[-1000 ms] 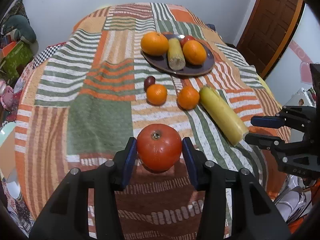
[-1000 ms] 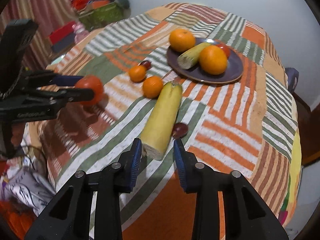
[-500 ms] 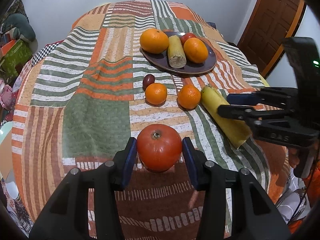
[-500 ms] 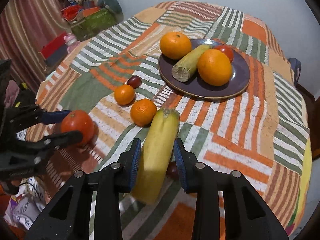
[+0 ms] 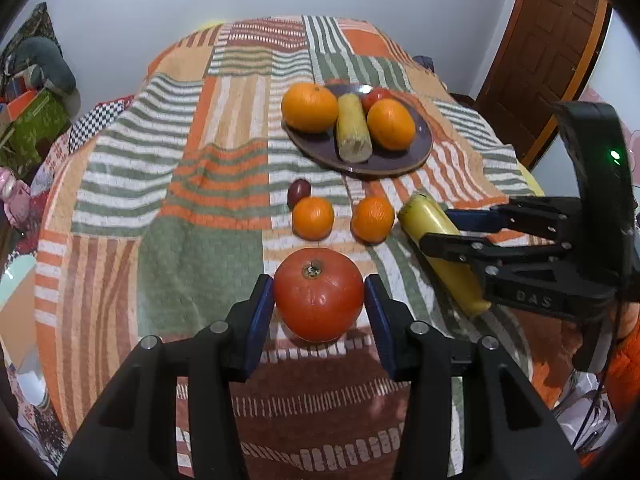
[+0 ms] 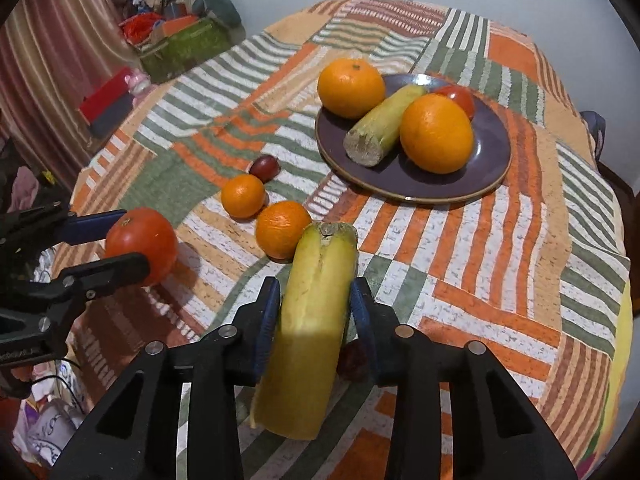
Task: Organize fruits
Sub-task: 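Lift the yellow cob with the right gripper while the left carries the tomato over the plate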
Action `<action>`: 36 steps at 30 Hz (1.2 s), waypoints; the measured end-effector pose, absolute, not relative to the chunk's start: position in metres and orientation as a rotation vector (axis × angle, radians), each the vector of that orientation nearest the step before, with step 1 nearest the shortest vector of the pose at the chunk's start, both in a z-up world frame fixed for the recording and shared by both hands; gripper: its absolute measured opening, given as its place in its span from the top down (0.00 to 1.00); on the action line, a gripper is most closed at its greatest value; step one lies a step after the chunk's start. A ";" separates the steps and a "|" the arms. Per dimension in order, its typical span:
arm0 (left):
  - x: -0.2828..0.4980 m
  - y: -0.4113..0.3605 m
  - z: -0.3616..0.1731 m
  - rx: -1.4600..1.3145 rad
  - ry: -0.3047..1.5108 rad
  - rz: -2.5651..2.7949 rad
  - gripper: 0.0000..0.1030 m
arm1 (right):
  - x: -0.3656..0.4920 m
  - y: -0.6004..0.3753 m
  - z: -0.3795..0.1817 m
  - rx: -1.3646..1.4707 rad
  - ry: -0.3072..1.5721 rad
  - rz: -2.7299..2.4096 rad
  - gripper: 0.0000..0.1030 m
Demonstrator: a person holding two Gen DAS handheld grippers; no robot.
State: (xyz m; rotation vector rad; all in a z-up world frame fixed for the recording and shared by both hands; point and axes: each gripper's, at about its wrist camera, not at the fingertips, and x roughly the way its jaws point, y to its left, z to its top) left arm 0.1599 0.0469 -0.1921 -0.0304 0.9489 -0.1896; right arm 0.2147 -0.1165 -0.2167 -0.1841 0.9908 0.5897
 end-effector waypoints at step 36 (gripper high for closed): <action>0.309 0.023 -0.184 0.010 0.925 -0.180 0.55 | 0.295 -0.189 -0.138 -0.132 0.715 0.383 0.71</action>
